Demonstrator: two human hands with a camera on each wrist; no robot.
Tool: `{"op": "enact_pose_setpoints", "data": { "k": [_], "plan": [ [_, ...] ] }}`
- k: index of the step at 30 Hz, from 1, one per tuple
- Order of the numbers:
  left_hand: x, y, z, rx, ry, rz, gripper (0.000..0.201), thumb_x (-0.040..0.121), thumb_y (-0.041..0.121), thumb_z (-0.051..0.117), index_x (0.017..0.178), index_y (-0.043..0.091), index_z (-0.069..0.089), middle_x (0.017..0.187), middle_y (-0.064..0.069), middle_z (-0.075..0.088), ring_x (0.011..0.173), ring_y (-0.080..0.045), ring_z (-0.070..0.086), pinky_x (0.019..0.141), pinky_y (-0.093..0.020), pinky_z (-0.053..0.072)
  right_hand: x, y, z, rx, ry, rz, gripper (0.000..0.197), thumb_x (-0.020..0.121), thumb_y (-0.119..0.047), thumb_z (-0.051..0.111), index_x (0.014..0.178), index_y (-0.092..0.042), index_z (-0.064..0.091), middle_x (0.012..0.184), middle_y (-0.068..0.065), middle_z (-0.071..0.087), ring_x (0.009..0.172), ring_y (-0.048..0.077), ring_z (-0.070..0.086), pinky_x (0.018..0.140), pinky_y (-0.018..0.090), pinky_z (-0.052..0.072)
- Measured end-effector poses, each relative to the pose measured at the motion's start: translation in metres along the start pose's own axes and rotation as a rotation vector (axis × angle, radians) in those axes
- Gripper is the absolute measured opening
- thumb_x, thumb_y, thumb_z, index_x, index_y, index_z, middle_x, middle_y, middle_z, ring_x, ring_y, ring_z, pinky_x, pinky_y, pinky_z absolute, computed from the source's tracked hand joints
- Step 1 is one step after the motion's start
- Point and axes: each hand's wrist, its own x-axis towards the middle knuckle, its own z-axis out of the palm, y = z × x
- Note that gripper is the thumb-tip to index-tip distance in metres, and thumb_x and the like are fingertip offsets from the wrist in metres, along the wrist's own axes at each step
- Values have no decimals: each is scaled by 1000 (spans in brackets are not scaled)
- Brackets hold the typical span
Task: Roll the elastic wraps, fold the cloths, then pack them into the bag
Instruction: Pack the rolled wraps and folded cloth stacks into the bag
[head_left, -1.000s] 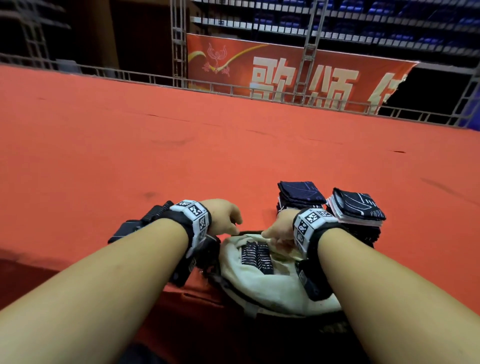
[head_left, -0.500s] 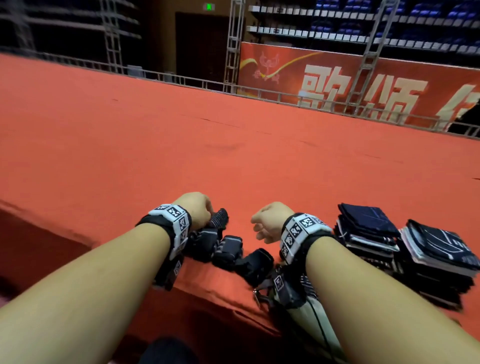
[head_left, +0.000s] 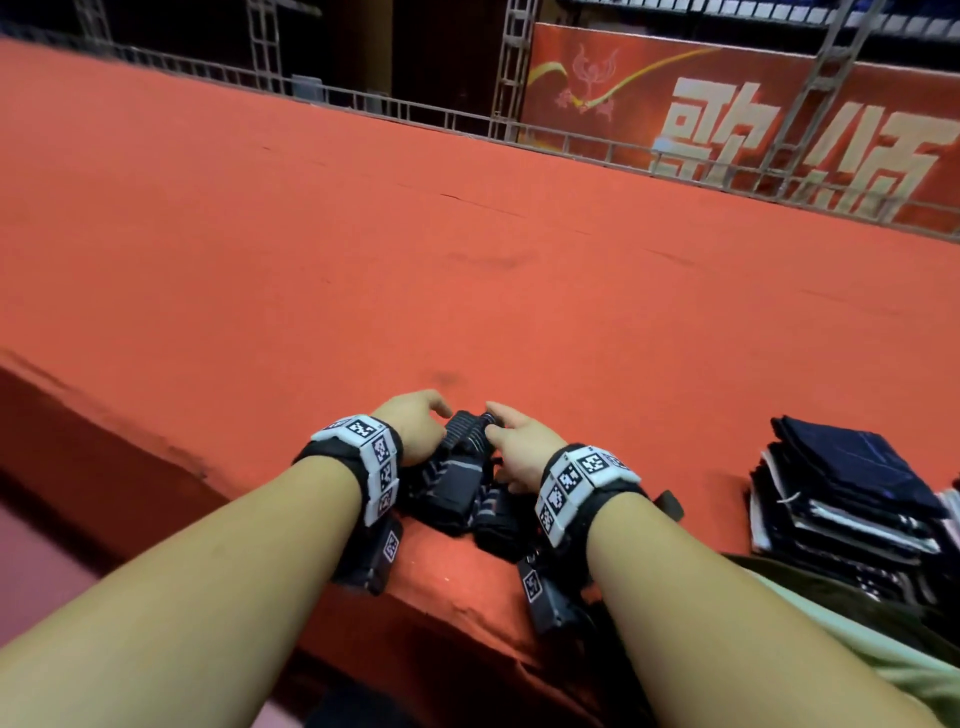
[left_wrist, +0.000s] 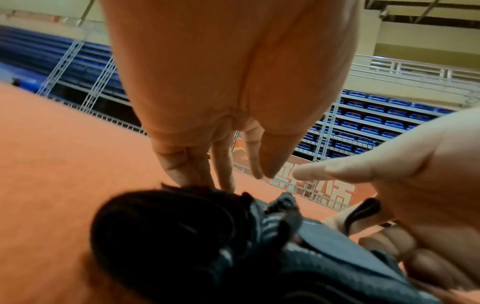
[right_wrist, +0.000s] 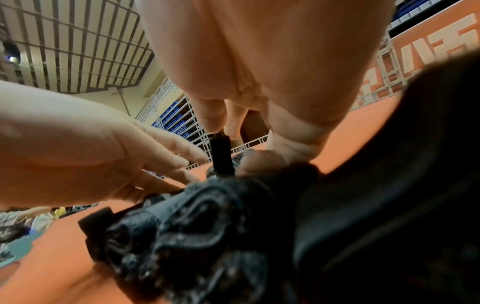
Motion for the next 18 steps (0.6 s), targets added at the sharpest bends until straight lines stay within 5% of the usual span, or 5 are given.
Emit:
{"op": "enact_pose_setpoints", "data": {
  "k": [2, 4, 6, 11, 18],
  "plan": [
    [7, -4, 12, -40, -59, 30, 29, 97, 21, 59, 124, 32, 62, 114, 0, 69, 101, -20, 66, 90, -28, 52, 4, -1, 4, -160, -60, -70, 46, 104, -33, 41, 150, -39, 40, 118, 0, 59, 88, 7, 60, 74, 20, 46],
    [12, -11, 24, -53, -91, 24, 30, 99, 19, 54, 124, 33, 62, 112, 2, 69, 101, -19, 65, 90, -26, 50, 8, -1, 7, -318, -102, -97, 47, 106, -35, 36, 153, -36, 38, 149, -3, 49, 132, 16, 50, 104, 23, 35],
    [16, -18, 32, -68, -88, -1, 31, 98, 18, 52, 121, 36, 63, 113, 3, 72, 105, -20, 67, 97, -32, 51, 10, 2, 12, -389, -107, -99, 45, 107, -36, 33, 151, -33, 40, 155, -5, 44, 141, 19, 42, 108, 24, 30],
    [24, -27, 38, -152, -99, -23, 29, 99, 20, 53, 96, 47, 64, 109, 2, 73, 105, -24, 68, 99, -40, 53, 13, 11, 14, -227, 66, 2, 29, 102, -42, 41, 124, -32, 55, 118, 3, 66, 99, 24, 59, 76, 30, 38],
    [23, -22, 49, 7, 93, -101, 8, 91, 50, 59, 84, 46, 58, 109, 8, 64, 117, -25, 54, 101, -40, 45, 0, 26, 23, -23, 347, -16, 9, 94, -29, 58, 93, -23, 51, 75, -5, 57, 58, 13, 50, 48, 26, 33]
  ]
}}
